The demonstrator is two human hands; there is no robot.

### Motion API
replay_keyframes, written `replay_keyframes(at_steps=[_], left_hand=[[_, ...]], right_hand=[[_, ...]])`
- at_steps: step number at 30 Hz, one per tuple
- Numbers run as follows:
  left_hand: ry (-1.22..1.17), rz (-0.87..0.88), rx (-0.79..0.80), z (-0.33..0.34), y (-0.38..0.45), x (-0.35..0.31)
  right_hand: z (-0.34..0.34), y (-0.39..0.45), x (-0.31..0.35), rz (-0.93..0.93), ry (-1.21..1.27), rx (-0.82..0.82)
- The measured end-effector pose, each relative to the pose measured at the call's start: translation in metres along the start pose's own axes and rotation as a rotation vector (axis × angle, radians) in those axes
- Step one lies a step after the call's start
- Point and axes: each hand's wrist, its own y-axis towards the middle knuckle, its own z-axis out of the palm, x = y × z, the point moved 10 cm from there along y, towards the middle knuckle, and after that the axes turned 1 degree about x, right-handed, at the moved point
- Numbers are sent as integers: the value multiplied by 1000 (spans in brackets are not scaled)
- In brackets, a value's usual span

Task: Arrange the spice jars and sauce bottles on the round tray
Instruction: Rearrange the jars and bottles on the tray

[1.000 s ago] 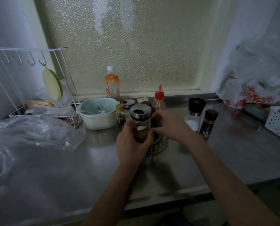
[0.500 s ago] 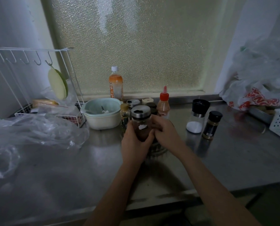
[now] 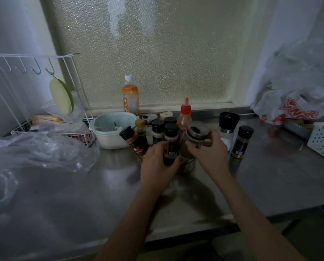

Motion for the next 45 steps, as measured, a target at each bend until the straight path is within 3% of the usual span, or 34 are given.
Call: replay_keyframes(at_steps=[4, 6, 7, 10, 13, 19, 22, 25, 29, 34, 36, 39, 42, 45], left_hand=[[99, -18, -487, -56, -10, 4], [95, -193, -695, -81, -21, 23], [58, -314, -715, -84, -22, 37], [-36, -613, -536, -65, -19, 73], [6, -650, -342, -40, -14, 80], [-27, -719, -243, -28, -14, 82], [-27, -639, -260, -29, -10, 76], [-5, -442, -286, -32, -2, 60], [-106, -174, -183, -20, 6, 31], [-184, -81, -95, -10, 7, 15], [-205, -94, -95, -8, 8, 19], [-218, -148, -92, -7, 10, 27], [-196, -143, -98, -8, 10, 27], [-148, -144, -124, -11, 10, 28]], right_hand=[[5, 15, -8, 34, -90, 31], [16, 18, -13, 50, -124, 86], [19, 18, -14, 51, -129, 102], [23, 17, -16, 41, -112, 99], [22, 17, -17, 36, -65, 93], [26, 14, -27, -19, -169, 142], [27, 13, -29, -30, -208, 134], [27, 13, -29, -37, -252, 115], [28, 10, -24, -60, -212, 106], [26, 11, -28, -23, -102, 177], [5, 12, -31, -30, -103, 83], [-49, 11, -33, -94, -231, -244], [-95, 14, -37, -38, -392, -517], [-109, 31, -63, 107, -429, -490]])
